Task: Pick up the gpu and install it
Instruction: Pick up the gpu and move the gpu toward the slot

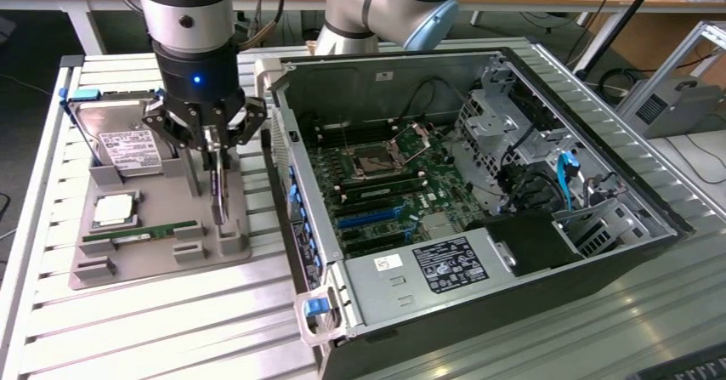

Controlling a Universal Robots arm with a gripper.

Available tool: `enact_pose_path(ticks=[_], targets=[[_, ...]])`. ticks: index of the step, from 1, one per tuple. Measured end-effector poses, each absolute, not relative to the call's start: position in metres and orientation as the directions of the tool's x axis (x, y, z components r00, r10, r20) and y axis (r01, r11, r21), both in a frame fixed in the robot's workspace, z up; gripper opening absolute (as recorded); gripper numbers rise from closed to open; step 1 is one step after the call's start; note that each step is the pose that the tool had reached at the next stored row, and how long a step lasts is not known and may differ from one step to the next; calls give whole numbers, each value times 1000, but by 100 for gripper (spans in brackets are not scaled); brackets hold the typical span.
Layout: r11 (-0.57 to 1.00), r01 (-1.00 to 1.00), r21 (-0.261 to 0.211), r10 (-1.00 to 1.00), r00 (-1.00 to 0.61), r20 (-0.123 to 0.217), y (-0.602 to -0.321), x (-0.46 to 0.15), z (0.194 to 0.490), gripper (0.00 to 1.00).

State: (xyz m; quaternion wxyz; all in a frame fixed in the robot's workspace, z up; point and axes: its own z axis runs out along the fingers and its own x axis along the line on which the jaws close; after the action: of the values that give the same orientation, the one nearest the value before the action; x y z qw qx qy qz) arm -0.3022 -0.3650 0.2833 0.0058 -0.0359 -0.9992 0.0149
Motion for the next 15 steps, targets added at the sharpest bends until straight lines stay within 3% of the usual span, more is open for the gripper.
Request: enact_pose_path(ticks=[15], targets=[[997, 72, -30, 72, -997, 10, -365, -302, 289, 27]])
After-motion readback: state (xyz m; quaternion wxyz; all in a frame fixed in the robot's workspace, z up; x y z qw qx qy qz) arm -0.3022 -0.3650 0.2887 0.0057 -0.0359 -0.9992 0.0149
